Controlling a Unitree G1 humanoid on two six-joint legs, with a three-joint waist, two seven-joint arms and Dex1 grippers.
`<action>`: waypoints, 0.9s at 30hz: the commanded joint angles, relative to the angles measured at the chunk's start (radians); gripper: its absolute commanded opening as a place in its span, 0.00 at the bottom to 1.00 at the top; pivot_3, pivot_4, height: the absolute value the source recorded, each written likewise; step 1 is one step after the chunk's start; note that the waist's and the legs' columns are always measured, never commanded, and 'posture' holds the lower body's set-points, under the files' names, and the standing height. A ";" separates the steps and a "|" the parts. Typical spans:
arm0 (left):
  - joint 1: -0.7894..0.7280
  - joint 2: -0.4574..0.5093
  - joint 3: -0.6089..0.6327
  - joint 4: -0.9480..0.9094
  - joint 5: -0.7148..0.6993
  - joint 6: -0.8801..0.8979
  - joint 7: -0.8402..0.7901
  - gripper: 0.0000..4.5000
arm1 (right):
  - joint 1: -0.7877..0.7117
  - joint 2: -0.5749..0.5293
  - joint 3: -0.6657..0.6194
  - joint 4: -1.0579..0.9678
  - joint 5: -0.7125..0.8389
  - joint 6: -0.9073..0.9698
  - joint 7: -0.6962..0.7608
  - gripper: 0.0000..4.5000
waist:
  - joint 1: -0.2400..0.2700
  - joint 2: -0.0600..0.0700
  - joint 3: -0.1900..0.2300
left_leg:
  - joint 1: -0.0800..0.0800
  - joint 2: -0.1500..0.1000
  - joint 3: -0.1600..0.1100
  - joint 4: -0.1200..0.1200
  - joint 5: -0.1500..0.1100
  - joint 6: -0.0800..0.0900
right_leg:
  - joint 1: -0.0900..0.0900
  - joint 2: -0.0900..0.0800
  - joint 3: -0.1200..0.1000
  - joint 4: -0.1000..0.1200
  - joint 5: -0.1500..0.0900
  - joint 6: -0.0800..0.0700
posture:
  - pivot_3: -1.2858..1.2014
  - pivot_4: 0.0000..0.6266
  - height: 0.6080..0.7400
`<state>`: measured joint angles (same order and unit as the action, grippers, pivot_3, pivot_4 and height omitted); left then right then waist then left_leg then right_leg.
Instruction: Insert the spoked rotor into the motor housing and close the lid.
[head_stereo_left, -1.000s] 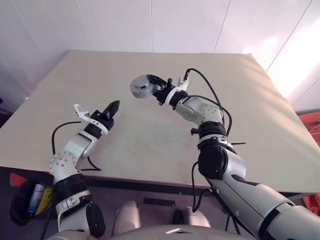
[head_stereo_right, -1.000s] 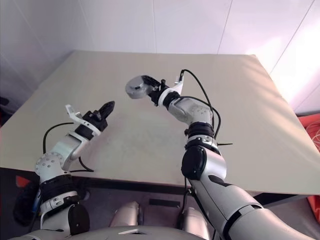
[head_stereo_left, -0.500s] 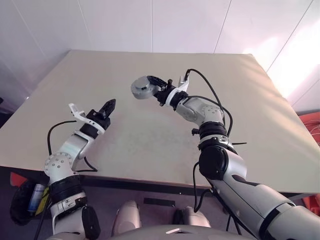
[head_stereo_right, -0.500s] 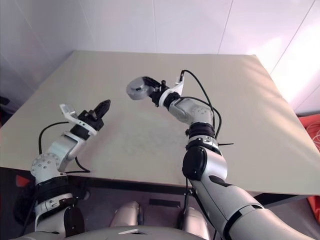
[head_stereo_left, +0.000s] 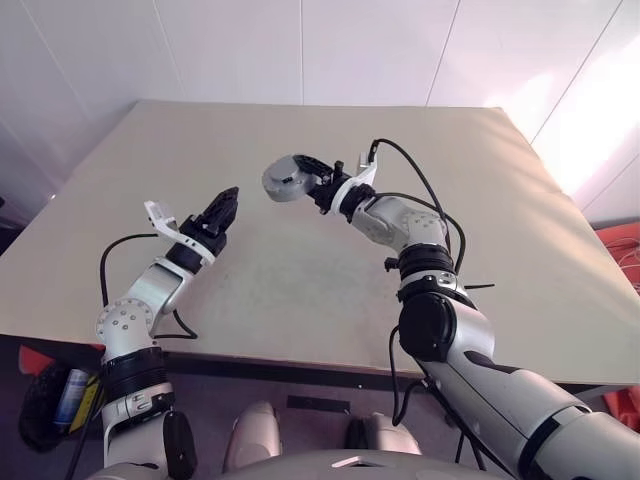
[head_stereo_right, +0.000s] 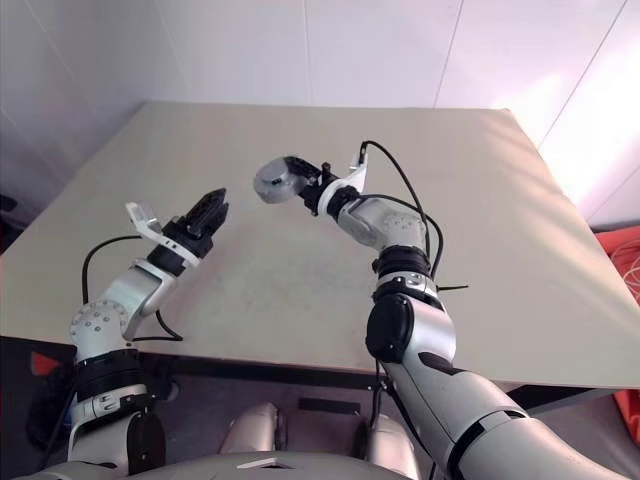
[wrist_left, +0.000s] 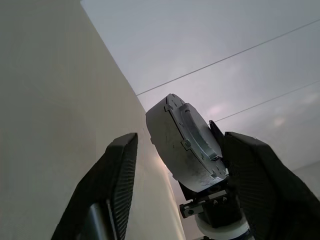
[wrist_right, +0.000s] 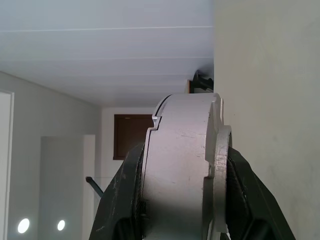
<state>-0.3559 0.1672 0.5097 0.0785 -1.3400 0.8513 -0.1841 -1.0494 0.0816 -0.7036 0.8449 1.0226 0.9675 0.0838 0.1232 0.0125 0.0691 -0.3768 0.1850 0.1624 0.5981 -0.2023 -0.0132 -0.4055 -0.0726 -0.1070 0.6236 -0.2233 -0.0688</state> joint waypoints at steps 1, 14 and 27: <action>-0.039 -0.008 0.021 0.026 -0.094 0.022 0.024 0.91 | -0.037 0.001 -0.005 -0.052 0.059 0.022 0.024 0.43 | 0.000 0.000 0.000 | 0.000 0.000 0.000 0.000 0.000 0.000 | 0.000 0.000 0.000 0.000 0.000 0.000 | 0.52 0.00 1.00; -0.116 -0.045 0.023 0.170 -0.380 0.116 0.121 0.98 | -0.004 0.025 0.035 -0.122 0.077 0.151 0.042 0.43 | 0.001 0.000 0.000 | 0.000 0.000 0.000 0.000 0.000 0.000 | 0.000 0.000 0.000 0.000 0.000 0.000 | 0.52 0.00 1.00; -0.143 -0.039 -0.010 0.225 -0.357 0.141 0.094 0.98 | 0.024 0.041 0.060 -0.204 0.124 0.224 0.046 0.43 | 0.002 0.000 0.000 | 0.000 -0.001 -0.001 0.000 0.001 -0.001 | 0.000 0.000 0.000 0.000 0.001 0.001 | 0.52 0.00 1.00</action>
<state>-0.4709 0.1201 0.5073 0.3151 -1.6887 0.9866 -0.0672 -1.0058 0.1133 -0.6433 0.6971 1.0918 1.1852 0.1060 0.1250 0.0123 0.0690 -0.3770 0.1845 0.1615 0.5983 -0.2017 -0.0142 -0.4053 -0.0725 -0.1066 0.6239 -0.2226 -0.0678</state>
